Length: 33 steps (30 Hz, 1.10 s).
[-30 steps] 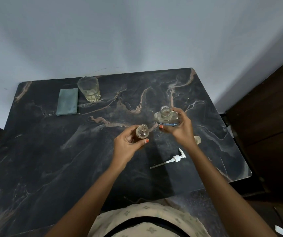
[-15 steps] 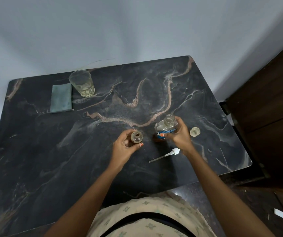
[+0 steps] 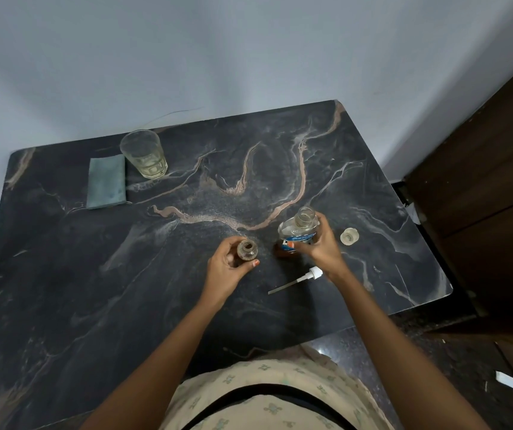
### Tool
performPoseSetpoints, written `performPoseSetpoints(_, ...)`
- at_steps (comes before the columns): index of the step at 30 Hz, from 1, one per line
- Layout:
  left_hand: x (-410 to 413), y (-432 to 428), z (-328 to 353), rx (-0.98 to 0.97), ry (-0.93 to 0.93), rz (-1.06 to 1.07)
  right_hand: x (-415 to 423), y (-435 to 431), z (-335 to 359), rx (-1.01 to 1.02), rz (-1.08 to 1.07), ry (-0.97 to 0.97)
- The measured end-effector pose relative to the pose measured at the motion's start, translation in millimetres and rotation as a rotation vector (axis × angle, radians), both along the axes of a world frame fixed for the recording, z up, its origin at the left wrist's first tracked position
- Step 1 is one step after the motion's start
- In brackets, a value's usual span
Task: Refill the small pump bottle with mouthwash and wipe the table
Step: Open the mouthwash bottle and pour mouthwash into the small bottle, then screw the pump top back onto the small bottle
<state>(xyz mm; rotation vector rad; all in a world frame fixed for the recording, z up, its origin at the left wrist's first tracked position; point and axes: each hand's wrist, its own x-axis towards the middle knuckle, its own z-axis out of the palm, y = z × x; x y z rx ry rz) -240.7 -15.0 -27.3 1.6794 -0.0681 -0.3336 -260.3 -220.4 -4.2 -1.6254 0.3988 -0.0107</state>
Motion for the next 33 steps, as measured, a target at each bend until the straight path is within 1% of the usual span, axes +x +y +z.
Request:
performPoseSetpoints(6, 0, 1, -3, -0.025, 0.006, -0.019, -9, -3, -5, -0.023, -0.034, -0.01)
performPoseSetpoints(9, 0, 1, -4, -0.029, 0.01, -0.023, -17, -6, -5, -0.116, -0.092, 0.002)
performPoseSetpoints(11, 1, 2, -4, -0.026, 0.005, -0.028, -24, -6, -5, -0.195, -0.195, 0.03)
performPoseSetpoints(14, 1, 2, -6, -0.024, 0.004, -0.032, -40, -5, -7, -0.295, -0.415, 0.079)
performPoseSetpoints(16, 1, 2, -7, -0.014, -0.003, -0.032, -51, -4, -12, -0.343, -0.493, 0.145)
performPoseSetpoints(17, 1, 3, -8, -0.007, -0.007, -0.032, -56, -3, -15, -0.329, -0.51, 0.196)
performPoseSetpoints(20, 1, 3, -9, 0.003, -0.013, -0.029, -62, 1, -22, -0.262, -0.519, 0.366)
performPoseSetpoints(22, 1, 3, -9, 0.002, -0.016, -0.028, -61, 4, -23, -0.257, -0.509, 0.45)
performPoseSetpoints(33, 0, 2, -7, 0.008, -0.031, -0.021, -46, 5, -25, -0.235, -0.507, 0.509)
